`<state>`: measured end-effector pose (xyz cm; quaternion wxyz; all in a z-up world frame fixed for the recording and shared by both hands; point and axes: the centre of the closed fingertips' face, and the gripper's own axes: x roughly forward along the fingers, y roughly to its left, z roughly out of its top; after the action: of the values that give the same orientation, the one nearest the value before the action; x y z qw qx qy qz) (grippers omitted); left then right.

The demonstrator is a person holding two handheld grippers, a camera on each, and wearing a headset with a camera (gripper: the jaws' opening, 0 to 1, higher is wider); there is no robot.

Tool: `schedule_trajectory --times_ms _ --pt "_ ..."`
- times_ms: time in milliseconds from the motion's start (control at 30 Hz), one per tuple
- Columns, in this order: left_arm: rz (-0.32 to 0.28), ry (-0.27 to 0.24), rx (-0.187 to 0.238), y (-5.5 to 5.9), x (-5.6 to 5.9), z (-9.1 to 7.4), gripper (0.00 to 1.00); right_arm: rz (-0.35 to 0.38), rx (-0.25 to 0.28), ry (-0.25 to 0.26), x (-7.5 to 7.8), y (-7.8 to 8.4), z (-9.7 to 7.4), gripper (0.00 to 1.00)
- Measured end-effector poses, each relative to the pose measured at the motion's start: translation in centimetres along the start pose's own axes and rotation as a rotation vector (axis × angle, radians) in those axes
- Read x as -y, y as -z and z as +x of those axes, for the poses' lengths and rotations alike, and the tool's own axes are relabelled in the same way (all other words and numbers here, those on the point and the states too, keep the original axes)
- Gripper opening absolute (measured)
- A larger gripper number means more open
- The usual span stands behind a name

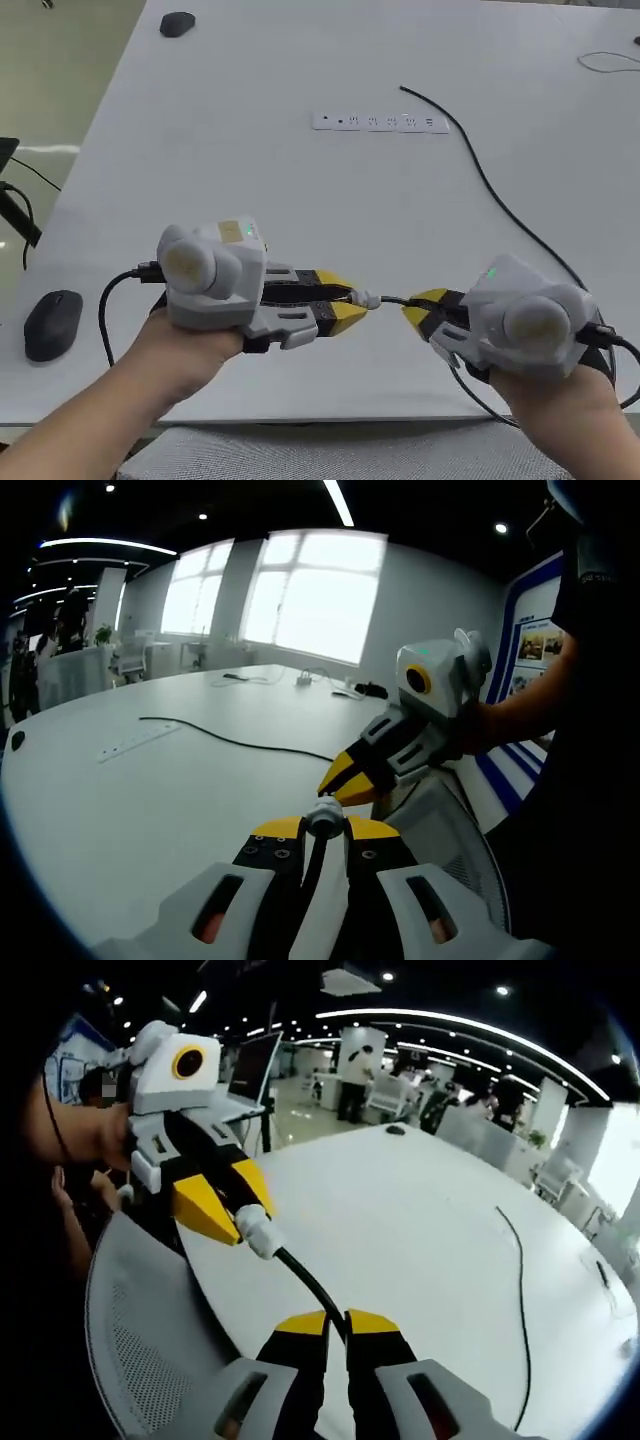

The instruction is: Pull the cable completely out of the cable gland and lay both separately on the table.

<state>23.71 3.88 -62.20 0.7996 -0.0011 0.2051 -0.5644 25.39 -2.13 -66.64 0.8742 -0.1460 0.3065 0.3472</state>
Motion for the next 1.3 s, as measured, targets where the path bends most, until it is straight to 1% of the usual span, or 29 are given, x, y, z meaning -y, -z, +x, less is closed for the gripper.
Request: schedule_trajectory --times_ms 33,67,167,300,333,367,433,467,533,567,633,667,733,800,867,933,1067,1133,1167,1300 --pt "0.001 0.000 0.001 0.0 0.0 0.0 0.15 0.022 -0.003 0.004 0.2 0.3 0.0 0.01" --pt "0.001 0.000 0.003 -0.1 0.1 -0.1 0.15 0.058 0.004 0.006 0.5 0.6 -0.1 0.01" --pt "0.000 0.000 0.008 -0.1 0.2 -0.1 0.15 0.153 -0.009 0.015 1.2 1.9 -0.1 0.01" --pt "0.001 0.001 0.007 -0.1 0.4 -0.1 0.15 0.299 -0.015 0.026 2.2 3.6 0.1 0.01" --pt "-0.001 0.001 0.007 -0.1 0.4 -0.1 0.15 0.323 -0.015 0.028 2.4 3.9 0.1 0.01" --pt "-0.001 0.002 0.008 -0.1 0.5 -0.1 0.15 0.371 -0.017 0.024 2.5 4.3 0.2 0.01" --pt "-0.002 0.001 0.009 -0.1 0.5 -0.1 0.15 0.434 -0.021 0.027 2.8 4.9 0.3 0.01" --pt "-0.002 0.000 0.010 -0.1 0.4 -0.1 0.15 0.446 -0.024 0.028 2.8 5.0 0.3 0.01" --pt "-0.002 0.000 0.009 -0.1 0.4 -0.1 0.15 0.502 -0.030 0.032 3.1 5.6 0.5 0.01" --pt "-0.002 0.000 0.009 -0.1 0.3 -0.1 0.15 0.577 -0.029 0.043 3.3 5.9 0.5 0.01" --pt "-0.001 -0.002 0.010 -0.1 0.3 -0.1 0.15 0.655 -0.024 0.038 3.5 6.3 0.7 0.01" --pt "-0.003 -0.003 0.008 -0.1 0.1 -0.1 0.15 0.676 -0.024 0.038 3.6 6.4 0.7 0.01" --pt "-0.003 -0.002 0.008 -0.1 0.0 -0.1 0.15 0.680 -0.032 0.042 3.6 6.8 0.8 0.01" --pt "-0.003 0.001 0.003 0.0 0.1 -0.1 0.15 0.719 -0.026 0.033 3.4 6.8 1.0 0.01" --pt "-0.002 0.002 0.000 0.1 0.0 -0.1 0.15 0.713 -0.025 0.033 3.4 6.7 1.0 0.01" --pt "-0.003 0.001 -0.001 0.1 0.0 -0.2 0.15 0.697 -0.029 0.034 3.2 6.7 1.1 0.02" --pt "-0.003 0.007 -0.005 0.1 -0.1 -0.2 0.15 0.655 -0.028 0.054 3.3 6.5 1.1 0.02" --pt "-0.006 0.008 -0.004 0.1 -0.2 -0.3 0.15 0.617 -0.038 0.054 3.2 6.6 1.2 0.02" --pt "-0.007 0.009 -0.003 0.1 -0.3 -0.3 0.15 0.611 -0.035 0.055 3.2 6.5 1.3 0.02" --pt "-0.013 0.013 -0.004 0.0 -0.5 -0.4 0.15 0.561 -0.051 0.058 3.0 6.5 1.5 0.03"
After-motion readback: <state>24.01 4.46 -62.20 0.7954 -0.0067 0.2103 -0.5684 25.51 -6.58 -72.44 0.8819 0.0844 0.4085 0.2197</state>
